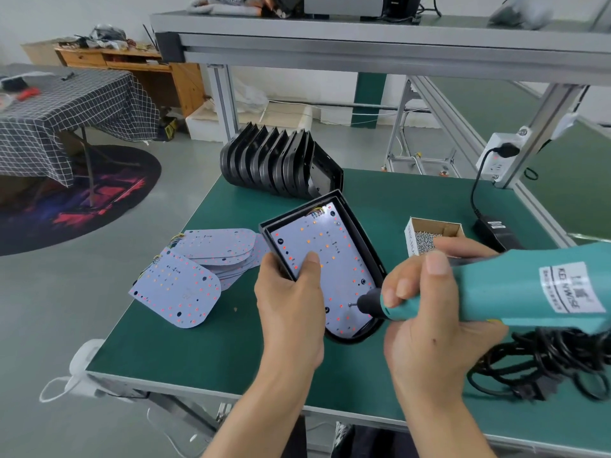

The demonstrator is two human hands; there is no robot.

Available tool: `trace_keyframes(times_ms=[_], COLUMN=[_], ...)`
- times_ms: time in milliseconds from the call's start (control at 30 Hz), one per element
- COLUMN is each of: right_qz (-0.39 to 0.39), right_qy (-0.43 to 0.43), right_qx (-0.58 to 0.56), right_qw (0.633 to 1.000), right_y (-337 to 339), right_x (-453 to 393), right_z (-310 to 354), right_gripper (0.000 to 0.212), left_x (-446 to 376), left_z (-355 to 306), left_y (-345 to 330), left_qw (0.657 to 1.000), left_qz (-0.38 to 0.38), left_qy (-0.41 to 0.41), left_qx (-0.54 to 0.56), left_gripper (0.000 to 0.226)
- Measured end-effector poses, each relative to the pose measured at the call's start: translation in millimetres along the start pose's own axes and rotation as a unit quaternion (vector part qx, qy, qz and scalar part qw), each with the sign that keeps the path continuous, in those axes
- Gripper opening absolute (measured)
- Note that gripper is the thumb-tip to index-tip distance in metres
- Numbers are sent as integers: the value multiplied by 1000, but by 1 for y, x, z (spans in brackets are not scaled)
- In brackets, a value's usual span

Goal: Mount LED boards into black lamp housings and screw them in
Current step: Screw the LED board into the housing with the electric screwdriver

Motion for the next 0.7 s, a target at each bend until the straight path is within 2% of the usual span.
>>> trace_keyframes(times_ms=[200,700], right_qz=[33,12], right_qy=[21,6], right_qx=[-14,-11], right_qw=[999,1000], right_y=[3,-1], right_x=[-4,-4], right_z=[-2,2], right_gripper=[8,7], left_x=[-2,-2], left_z=[1,1], left_y=[-1,0], left_qw=[1000,1000], left_qz=[4,8], left_qy=[13,10], left_qx=[12,24], left_gripper=[8,7])
Point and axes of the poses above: each hand's wrist, its own x-axis away from the middle knuckle, its own y-axis out of the back of the hand, z = x × y, the point moved 10 cm from there along -x, towards the middle knuckle, and after that the axes turned 6 degrees about -z, right-handed, at the moved point
